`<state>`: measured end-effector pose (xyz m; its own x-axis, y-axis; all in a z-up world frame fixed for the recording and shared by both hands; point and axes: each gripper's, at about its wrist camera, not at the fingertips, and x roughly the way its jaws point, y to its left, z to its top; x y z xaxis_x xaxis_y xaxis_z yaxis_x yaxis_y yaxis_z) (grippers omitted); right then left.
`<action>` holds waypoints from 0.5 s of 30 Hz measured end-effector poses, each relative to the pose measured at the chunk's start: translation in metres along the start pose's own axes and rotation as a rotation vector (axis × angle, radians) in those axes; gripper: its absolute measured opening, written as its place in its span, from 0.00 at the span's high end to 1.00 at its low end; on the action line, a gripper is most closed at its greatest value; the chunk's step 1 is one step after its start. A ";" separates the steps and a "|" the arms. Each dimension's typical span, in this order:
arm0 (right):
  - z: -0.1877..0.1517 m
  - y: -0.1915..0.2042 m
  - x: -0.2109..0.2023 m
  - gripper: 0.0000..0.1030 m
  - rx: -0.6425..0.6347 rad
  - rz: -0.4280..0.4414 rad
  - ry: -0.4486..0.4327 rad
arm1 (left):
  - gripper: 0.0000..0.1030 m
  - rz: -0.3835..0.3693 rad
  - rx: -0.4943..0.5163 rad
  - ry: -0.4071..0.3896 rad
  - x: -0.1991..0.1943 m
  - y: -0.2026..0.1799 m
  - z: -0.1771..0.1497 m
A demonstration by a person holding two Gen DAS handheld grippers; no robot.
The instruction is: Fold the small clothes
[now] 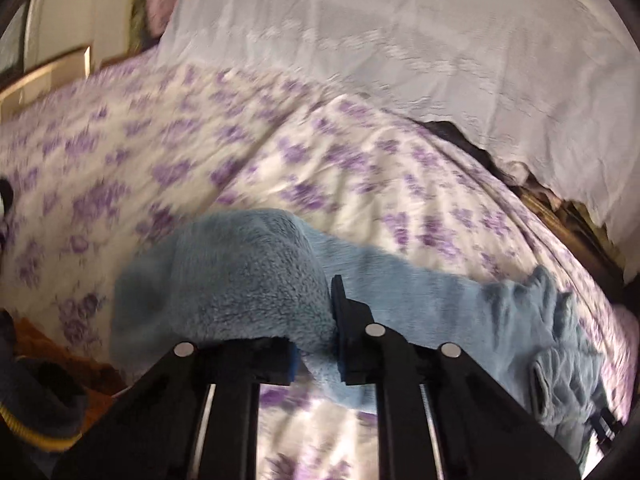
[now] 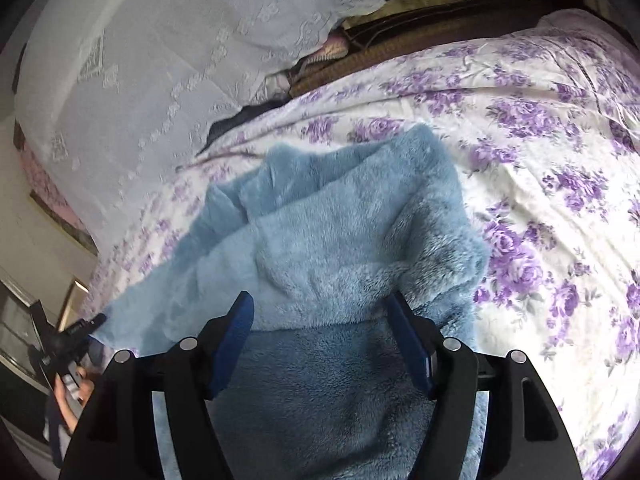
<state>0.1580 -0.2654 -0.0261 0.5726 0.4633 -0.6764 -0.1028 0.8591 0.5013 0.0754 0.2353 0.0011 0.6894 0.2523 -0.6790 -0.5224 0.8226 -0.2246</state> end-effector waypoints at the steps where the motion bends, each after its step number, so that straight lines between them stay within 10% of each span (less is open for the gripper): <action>1: 0.001 -0.001 -0.002 0.32 0.008 0.005 -0.004 | 0.88 -0.007 0.019 -0.008 -0.004 -0.006 -0.001; 15: 0.007 -0.014 -0.022 0.30 0.103 0.066 -0.036 | 0.88 -0.119 0.281 -0.063 -0.045 -0.119 -0.009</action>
<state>0.1526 -0.2887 -0.0148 0.5961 0.5085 -0.6213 -0.0583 0.7992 0.5982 0.1017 0.1219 0.0521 0.7720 0.1694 -0.6126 -0.2825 0.9549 -0.0920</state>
